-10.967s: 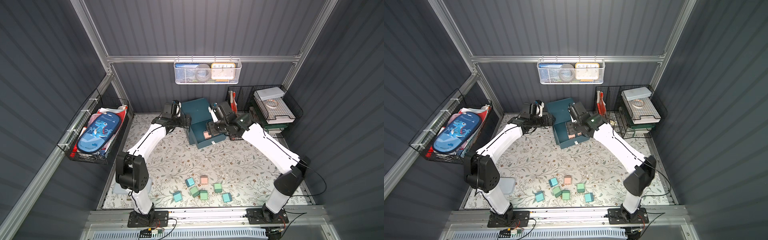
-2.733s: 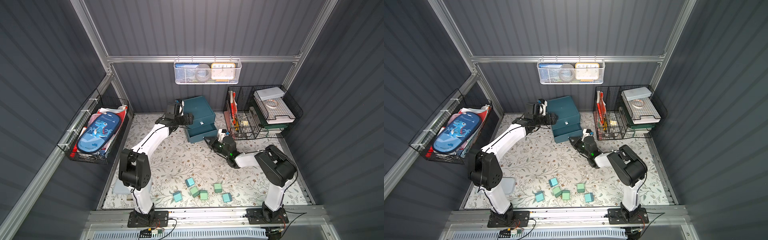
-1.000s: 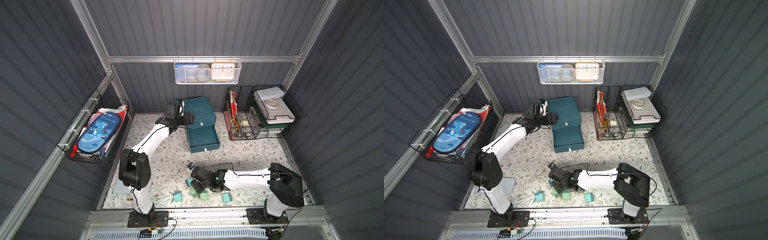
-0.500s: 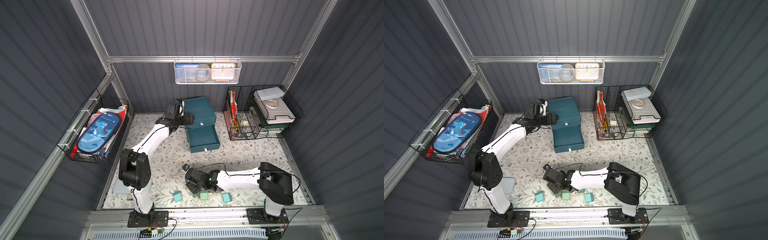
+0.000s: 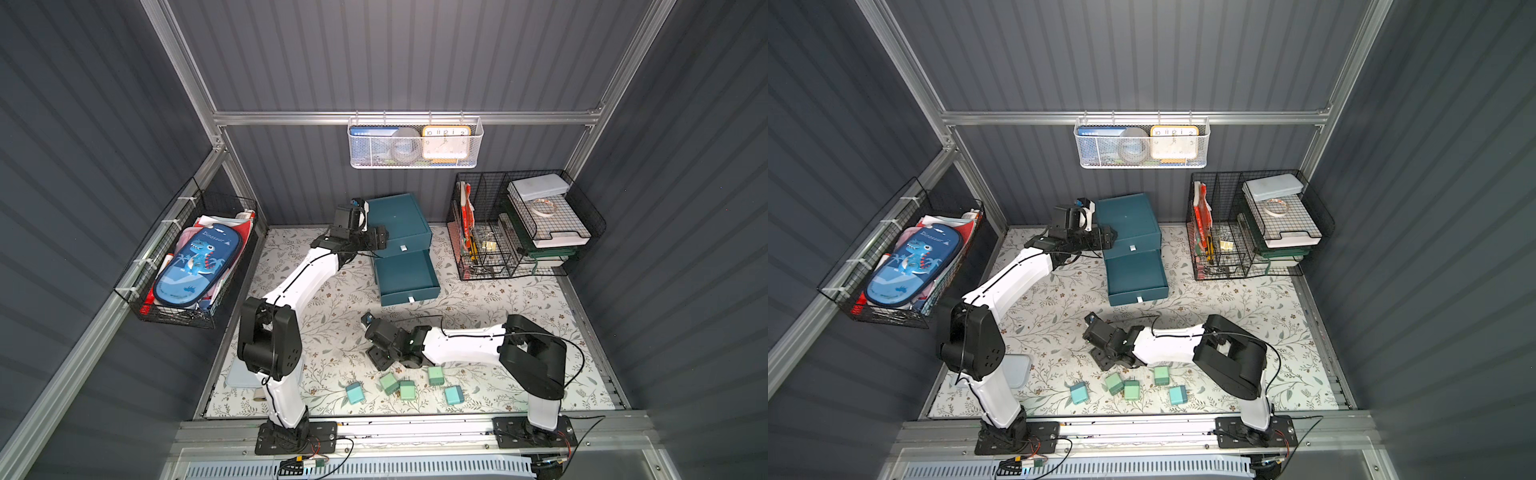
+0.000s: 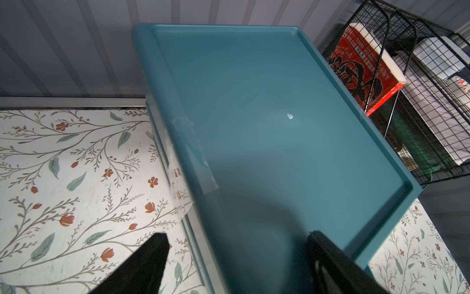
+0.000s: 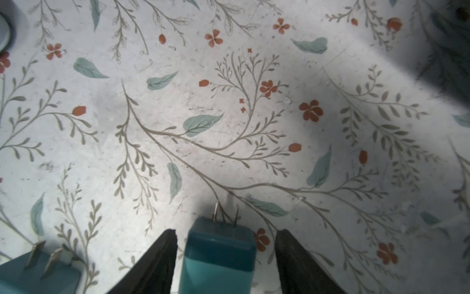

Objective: Place the plugs into the drawer by color
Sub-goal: Pick up the plug from the center of the board.

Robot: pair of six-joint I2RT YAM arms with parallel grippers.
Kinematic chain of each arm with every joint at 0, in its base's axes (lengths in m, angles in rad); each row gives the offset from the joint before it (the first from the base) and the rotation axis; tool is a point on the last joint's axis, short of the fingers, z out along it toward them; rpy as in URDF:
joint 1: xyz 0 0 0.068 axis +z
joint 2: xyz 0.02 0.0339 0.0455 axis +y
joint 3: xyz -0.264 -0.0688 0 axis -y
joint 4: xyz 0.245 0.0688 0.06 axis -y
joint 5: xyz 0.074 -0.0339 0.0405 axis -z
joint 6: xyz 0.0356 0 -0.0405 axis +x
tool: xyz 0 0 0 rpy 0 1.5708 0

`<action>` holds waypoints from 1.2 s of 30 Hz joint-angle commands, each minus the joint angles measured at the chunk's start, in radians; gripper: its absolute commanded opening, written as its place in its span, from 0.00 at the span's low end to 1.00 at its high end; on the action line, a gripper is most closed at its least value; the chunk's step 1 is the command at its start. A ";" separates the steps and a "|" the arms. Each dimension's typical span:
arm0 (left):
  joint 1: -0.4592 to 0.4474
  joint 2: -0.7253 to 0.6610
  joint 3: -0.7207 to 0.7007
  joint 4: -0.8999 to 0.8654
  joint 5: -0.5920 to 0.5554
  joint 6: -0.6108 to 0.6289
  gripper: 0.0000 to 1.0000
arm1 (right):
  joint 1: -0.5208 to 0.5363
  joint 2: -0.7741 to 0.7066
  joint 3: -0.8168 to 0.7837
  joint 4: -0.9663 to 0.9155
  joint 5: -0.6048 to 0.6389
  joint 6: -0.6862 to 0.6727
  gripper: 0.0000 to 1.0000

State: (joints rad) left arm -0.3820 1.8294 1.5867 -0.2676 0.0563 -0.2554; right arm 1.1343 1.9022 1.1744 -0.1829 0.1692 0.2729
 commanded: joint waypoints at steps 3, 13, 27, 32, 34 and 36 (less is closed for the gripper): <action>-0.008 0.016 -0.016 -0.088 -0.008 0.015 0.90 | 0.012 -0.055 -0.008 -0.076 -0.042 0.037 0.67; -0.008 0.010 -0.021 -0.084 -0.006 0.014 0.90 | 0.017 -0.015 0.010 -0.130 0.077 0.046 0.69; -0.007 0.013 -0.022 -0.084 -0.007 0.018 0.90 | 0.018 0.068 0.047 -0.095 0.039 0.052 0.54; -0.008 0.014 -0.021 -0.084 -0.006 0.018 0.90 | 0.017 -0.004 0.049 -0.137 0.022 0.078 0.36; -0.007 0.012 -0.022 -0.084 -0.006 0.019 0.90 | 0.012 -0.080 0.065 -0.176 0.031 0.082 0.34; -0.008 0.009 -0.022 -0.081 -0.006 0.022 0.90 | -0.001 -0.154 0.091 -0.206 0.041 0.084 0.32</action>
State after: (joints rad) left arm -0.3820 1.8294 1.5867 -0.2680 0.0563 -0.2550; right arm 1.1465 1.8622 1.2125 -0.3363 0.1951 0.3424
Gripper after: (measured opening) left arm 0.899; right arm 0.461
